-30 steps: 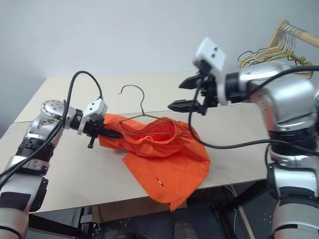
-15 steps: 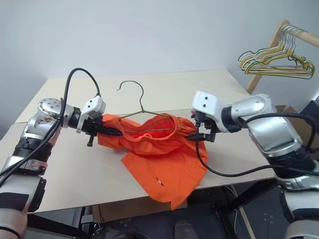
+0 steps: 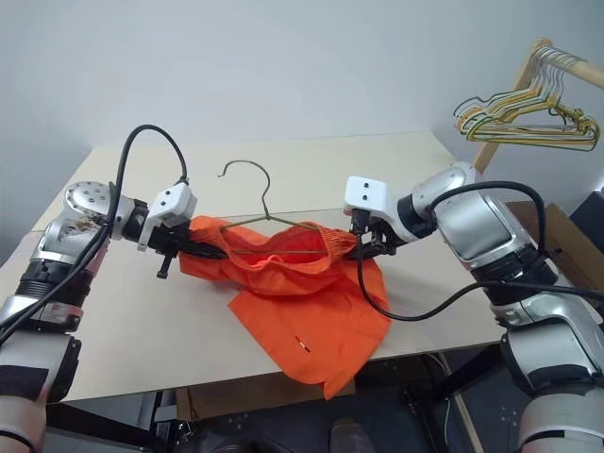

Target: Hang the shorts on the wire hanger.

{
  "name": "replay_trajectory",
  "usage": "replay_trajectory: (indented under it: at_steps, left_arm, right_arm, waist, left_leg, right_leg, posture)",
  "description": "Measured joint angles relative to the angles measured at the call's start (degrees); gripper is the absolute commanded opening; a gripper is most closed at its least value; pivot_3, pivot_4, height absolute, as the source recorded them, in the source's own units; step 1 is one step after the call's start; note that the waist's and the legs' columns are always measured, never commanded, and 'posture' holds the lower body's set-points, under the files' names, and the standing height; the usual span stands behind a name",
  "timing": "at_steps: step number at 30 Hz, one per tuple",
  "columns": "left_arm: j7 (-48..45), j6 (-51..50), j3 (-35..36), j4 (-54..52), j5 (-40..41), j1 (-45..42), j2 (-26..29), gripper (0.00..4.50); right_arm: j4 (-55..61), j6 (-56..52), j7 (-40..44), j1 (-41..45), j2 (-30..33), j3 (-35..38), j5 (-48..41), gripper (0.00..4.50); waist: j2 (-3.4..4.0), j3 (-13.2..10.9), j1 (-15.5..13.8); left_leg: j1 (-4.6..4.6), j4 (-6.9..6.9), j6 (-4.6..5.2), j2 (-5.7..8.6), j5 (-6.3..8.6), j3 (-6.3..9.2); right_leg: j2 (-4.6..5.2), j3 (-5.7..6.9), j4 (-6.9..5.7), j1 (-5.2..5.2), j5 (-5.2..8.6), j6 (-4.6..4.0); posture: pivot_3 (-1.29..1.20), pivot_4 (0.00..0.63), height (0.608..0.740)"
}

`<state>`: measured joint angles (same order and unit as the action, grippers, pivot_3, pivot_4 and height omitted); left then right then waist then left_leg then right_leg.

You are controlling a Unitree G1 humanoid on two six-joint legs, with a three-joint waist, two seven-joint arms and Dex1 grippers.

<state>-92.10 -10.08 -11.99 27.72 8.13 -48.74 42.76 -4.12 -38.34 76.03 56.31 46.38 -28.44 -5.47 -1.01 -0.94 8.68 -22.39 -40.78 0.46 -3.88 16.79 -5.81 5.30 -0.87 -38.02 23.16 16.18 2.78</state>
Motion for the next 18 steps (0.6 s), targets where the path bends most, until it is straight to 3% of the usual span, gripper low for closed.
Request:
replay_trajectory:
  at_steps: [6, 12, 18]
  left_arm:
    - [0.1, 0.4, -0.5, 0.0, -0.1, -0.1, 0.0, 0.0]
    - [0.1, 2.2, -1.3, 0.0, 0.0, -0.1, 0.3, 0.0]
    - [-0.2, 3.7, -1.4, 0.1, 1.1, -0.2, -0.6, 1.69]
  right_arm:
    - [-2.2, 1.3, 4.1, 1.2, -1.8, -2.6, 2.4, 0.01]
    - [-2.3, 1.2, 6.1, 1.2, -2.3, -2.8, 3.2, 0.01]
    - [-1.0, -1.9, 6.5, 0.5, -2.5, -2.5, 2.8, 0.0]
  waist:
    - [0.0, 0.0, 0.0]
    - [0.0, 0.0, 0.0]
    - [0.0, 0.0, 0.0]
  left_leg:
    - [-0.01, 0.0, 0.0, 0.0, 0.0, -0.01]
    - [-0.01, -0.01, -0.01, 0.0, 0.0, 0.0]
    - [-0.01, -0.01, -0.01, 0.0, 0.0, 0.0]
  right_leg:
    - [0.01, 0.0, -0.01, 0.01, 0.0, 0.0]
    - [0.01, 0.01, -0.01, 0.0, 0.0, 0.0]
    - [0.01, 0.02, -0.01, 0.0, 0.0, 0.0]
  posture:
    - [-0.11, 0.0, 0.74]
    - [-0.12, 0.0, 0.74]
    - [-0.12, 0.0, 0.74]
